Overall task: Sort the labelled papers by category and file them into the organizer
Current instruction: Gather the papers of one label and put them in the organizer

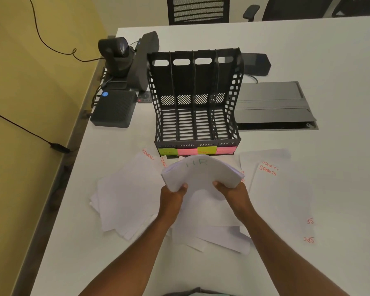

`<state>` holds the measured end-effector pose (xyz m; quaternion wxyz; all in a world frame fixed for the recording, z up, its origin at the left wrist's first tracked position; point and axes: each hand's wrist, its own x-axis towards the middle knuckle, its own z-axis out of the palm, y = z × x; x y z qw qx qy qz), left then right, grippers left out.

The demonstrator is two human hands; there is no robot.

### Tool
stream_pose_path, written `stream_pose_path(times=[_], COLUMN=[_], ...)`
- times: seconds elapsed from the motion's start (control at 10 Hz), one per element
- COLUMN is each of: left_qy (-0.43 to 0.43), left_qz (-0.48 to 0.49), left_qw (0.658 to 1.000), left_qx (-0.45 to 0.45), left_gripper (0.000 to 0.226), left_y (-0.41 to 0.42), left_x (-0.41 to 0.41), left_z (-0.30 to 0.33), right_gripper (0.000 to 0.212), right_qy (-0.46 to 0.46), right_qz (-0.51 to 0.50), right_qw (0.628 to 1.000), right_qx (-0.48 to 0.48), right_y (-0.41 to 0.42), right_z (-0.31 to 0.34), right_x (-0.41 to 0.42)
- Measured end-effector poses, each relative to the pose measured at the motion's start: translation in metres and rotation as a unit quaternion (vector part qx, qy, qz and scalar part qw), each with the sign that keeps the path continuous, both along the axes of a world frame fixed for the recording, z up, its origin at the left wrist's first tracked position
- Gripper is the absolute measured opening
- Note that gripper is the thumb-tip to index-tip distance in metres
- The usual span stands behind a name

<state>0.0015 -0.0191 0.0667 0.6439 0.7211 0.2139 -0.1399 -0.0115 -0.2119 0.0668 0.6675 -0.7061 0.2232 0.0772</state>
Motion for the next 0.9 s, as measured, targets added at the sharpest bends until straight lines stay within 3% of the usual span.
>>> stream_pose_path(times=[0.1,0.2,0.3,0.4,0.5,0.6,0.7,0.8,0.9], left_qy=[0.002,-0.013,-0.07,-0.12,-0.093,-0.075,-0.055,-0.039,-0.032], left_qz=[0.027,0.041,0.031,0.04,0.023,0.006,0.022,0.024,0.019], left_qw=[1.0,0.999,0.997,0.987,0.994,0.994,0.985,0.98,0.986], left_qx=[-0.002,-0.005,0.027,0.095,0.058,-0.083,-0.163,-0.192,-0.161], left_gripper=[0.018,0.018,0.021,0.063,0.093,0.075,0.065,0.056,0.058], left_y=[0.006,0.025,0.03,0.022,0.014,0.003,0.006,0.009,0.015], left_x=[0.01,0.046,0.065,0.116,0.141,0.171,0.186,0.207,0.221], left_z=[0.005,0.02,0.043,0.083,0.095,0.124,0.128,0.133,0.118], right_gripper=[0.042,0.018,0.018,0.033,0.015,0.022,0.029,0.037,0.035], right_qy=[-0.034,-0.057,-0.046,-0.175,-0.296,-0.358,-0.338,-0.26,-0.234], right_qz=[0.024,0.102,0.158,0.164,0.12,0.055,0.066,0.103,0.119], right_qw=[0.998,0.978,0.958,0.909,0.864,0.83,0.845,0.872,0.874], right_qx=[-0.048,-0.175,-0.235,-0.34,-0.389,-0.424,-0.409,-0.403,-0.408], right_y=[-0.002,-0.01,-0.002,0.032,0.055,0.083,0.099,0.114,0.12], right_z=[0.018,0.057,0.084,0.113,0.121,0.126,0.125,0.107,0.09], right_x=[0.005,0.017,0.028,0.051,0.066,0.1,0.127,0.167,0.182])
